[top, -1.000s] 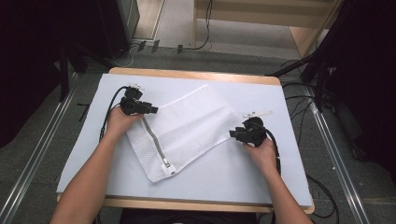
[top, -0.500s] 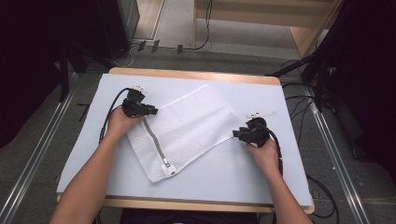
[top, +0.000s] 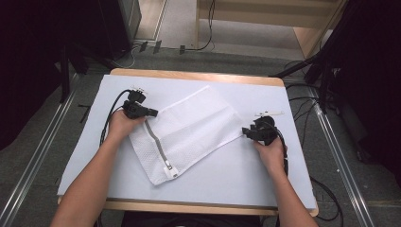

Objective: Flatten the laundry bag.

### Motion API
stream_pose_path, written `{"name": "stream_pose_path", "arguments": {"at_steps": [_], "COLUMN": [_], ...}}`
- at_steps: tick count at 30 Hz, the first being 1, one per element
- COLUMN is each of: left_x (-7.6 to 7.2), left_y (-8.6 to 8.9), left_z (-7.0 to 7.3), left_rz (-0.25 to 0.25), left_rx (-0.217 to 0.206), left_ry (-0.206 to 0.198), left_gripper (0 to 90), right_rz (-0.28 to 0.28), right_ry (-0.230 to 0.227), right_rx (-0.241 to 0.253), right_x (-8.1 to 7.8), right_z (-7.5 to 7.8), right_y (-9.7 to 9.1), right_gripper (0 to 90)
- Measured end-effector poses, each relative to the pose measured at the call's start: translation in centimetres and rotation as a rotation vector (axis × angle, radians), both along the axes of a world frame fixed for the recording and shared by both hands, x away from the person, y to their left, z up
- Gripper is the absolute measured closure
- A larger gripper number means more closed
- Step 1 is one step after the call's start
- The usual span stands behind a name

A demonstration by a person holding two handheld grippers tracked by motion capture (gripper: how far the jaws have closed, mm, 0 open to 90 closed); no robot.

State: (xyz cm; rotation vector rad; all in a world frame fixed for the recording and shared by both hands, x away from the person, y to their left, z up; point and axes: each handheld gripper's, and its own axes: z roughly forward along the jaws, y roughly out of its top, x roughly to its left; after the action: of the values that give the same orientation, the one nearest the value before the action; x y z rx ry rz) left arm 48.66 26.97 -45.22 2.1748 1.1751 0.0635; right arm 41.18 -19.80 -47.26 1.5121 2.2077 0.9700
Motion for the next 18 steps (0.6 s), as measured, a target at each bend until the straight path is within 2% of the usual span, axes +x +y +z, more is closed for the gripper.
{"name": "stream_pose_path", "arguments": {"at_steps": [3, 4, 5, 6, 7, 8, 9, 11, 13, 15, 18], "left_x": [-0.1, -0.2, -0.2, -0.3, -0.4, -0.5, -0.6, -1.0, -1.4, -2.0, -2.9], "left_y": [0.0, 0.0, 0.0, 0.0, 0.1, 0.1, 0.3, 0.5, 0.7, 0.8, 0.8], "left_z": [0.0, 0.1, 0.1, 0.1, 0.1, 0.0, 0.1, 0.1, 0.1, 0.1, 0.3], "left_rz": [0.003, 0.004, 0.002, 0.003, 0.003, 0.005, 0.004, 0.008, 0.017, 0.018, 0.018], "left_rx": [-0.002, -0.002, -0.003, -0.004, -0.01, -0.016, -0.013, -0.022, -0.034, -0.033, -0.047], "left_ry": [0.01, 0.012, 0.015, 0.013, 0.017, 0.019, 0.021, 0.028, 0.037, 0.036, 0.045], "left_gripper": [90.0, 90.0, 90.0, 90.0, 90.0, 90.0, 90.0, 90.0, 90.0, 90.0, 90.0], "right_rz": [-0.001, -0.014, -0.014, -0.018, 0.002, 0.002, 0.001, 0.011, 0.004, -0.002, -0.007], "right_ry": [0.006, 0.007, 0.007, 0.011, 0.045, 0.045, 0.056, 0.085, 0.086, 0.064, 0.063], "right_rx": [-0.01, -0.008, -0.008, -0.002, 0.052, 0.052, 0.073, 0.073, 0.065, 0.052, 0.052], "right_x": [0.1, 0.1, 0.1, 0.1, 0.3, 0.3, 0.4, 0.9, 1.1, 1.6, 2.9], "right_z": [0.0, 0.0, 0.0, 0.0, 0.0, 0.0, -0.1, 0.2, 0.3, 0.4, 0.5], "right_y": [0.5, 0.6, 0.6, 0.5, 0.1, 0.1, -0.1, -0.1, 0.0, 0.1, 0.3], "right_gripper": [68.2, 73.2, 73.2, 78.9, 88.3, 88.3, 89.2, 90.0, 90.0, 90.0, 90.0]}}
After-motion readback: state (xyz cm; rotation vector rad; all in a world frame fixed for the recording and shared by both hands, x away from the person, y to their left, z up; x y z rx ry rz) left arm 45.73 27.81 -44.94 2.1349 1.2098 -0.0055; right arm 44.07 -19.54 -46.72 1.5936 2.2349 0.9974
